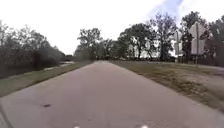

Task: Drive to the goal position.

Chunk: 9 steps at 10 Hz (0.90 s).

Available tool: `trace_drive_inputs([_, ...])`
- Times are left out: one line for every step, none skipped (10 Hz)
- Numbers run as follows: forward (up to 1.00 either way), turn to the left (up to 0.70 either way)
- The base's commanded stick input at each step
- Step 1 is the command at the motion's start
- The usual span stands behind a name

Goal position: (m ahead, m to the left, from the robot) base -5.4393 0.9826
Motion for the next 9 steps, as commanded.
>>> trace_drive_inputs([0.7,0.0])
trace_drive_inputs([0.7,0.0])
trace_drive_inputs([0.7,0.0])
trace_drive_inputs([0.7,0.0])
trace_drive_inputs([0.7,0.0])
trace_drive_inputs([0.7,0.0])
trace_drive_inputs([0.7,0.0])
trace_drive_inputs([0.7,0.0])
trace_drive_inputs([0.7,0.0])
